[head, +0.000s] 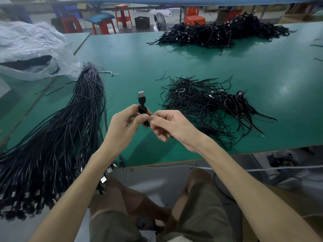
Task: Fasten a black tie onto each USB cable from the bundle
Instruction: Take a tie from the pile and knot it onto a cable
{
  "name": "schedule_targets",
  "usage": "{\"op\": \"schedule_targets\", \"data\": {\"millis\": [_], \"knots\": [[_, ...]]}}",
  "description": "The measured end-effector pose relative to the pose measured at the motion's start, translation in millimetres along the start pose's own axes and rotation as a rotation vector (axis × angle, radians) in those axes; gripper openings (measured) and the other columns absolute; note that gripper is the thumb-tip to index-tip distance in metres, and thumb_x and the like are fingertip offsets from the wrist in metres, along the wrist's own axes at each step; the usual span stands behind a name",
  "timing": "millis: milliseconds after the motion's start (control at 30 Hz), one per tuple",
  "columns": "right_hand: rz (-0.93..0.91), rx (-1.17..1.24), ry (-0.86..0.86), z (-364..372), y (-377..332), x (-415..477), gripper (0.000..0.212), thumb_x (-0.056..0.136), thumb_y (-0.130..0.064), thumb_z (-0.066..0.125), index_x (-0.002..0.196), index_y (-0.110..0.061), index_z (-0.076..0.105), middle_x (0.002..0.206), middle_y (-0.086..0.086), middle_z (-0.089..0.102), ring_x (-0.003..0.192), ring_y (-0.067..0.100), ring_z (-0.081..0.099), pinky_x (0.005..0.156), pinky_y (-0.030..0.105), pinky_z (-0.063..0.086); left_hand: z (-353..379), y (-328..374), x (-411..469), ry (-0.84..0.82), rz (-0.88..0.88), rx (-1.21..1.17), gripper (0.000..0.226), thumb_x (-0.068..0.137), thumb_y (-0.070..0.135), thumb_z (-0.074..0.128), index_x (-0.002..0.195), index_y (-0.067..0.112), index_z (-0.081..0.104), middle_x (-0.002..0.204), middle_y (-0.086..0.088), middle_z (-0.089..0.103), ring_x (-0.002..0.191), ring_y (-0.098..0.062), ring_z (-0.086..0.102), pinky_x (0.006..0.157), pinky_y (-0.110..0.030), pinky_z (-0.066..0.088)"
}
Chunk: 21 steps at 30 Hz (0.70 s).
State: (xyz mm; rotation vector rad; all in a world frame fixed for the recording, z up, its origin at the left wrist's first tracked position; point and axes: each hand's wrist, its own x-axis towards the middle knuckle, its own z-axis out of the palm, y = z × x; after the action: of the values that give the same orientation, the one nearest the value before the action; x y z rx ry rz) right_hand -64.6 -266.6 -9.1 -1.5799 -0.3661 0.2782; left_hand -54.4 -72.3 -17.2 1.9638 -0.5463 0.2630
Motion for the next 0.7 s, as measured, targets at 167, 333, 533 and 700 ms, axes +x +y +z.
{"op": "schedule_targets", "data": {"millis": [167, 333, 533, 700], "knots": [[-0.113, -0.261, 0.085, 4.0, 1.2, 2.6, 0.027, 0.105, -0.017, 0.058, 0.082, -0.004, 0.064, 0.069, 0.003, 0.063, 0.050, 0.012, 0.051, 0.050, 0.028, 0.047, 1.8, -1.0, 4.2, 0.038, -0.069, 0.206, 0.036, 0.103, 0.047, 0.045, 0.081, 0.020, 0.055, 0.064, 0.007, 0.052, 0.057, -0.011, 0.042, 0.052, -0.024, 0.033], [-0.365, -0.943, 0.211, 1.1, 7.1, 1.7, 0.023, 0.105, -0.023, 0.056, 0.088, -0.010, 0.065, 0.079, -0.001, 0.062, 0.067, 0.023, 0.056, 0.067, 0.042, 0.049, 3.2, 3.1, 13.1, -0.064, -0.247, 0.336, 0.045, 0.107, 0.044, 0.044, 0.077, 0.015, 0.062, 0.059, 0.011, 0.062, 0.056, -0.012, 0.051, 0.057, -0.029, 0.040], [-0.662, -1.337, 0.246, 5.9, 23.6, -4.7, 0.015, 0.098, -0.010, 0.068, 0.082, -0.011, 0.065, 0.073, 0.003, 0.058, 0.057, 0.023, 0.055, 0.056, 0.037, 0.046, -7.9, 8.2, 23.6, -0.313, -0.578, 0.074, 0.050, 0.104, 0.039, 0.056, 0.065, 0.013, 0.074, 0.059, -0.004, 0.066, 0.054, -0.020, 0.046, 0.055, -0.026, 0.039], [-0.558, -1.230, 0.320, 5.2, 28.9, -10.0, 0.017, 0.100, -0.013, 0.064, 0.084, -0.008, 0.066, 0.076, 0.004, 0.060, 0.051, 0.025, 0.042, 0.053, 0.037, 0.044, -9.8, 2.9, 11.4, -0.290, -0.456, -0.094, 0.029, 0.105, 0.020, 0.055, 0.131, 0.006, 0.056, 0.078, -0.008, 0.076, 0.060, -0.020, 0.061, 0.059, -0.027, 0.049]]}}
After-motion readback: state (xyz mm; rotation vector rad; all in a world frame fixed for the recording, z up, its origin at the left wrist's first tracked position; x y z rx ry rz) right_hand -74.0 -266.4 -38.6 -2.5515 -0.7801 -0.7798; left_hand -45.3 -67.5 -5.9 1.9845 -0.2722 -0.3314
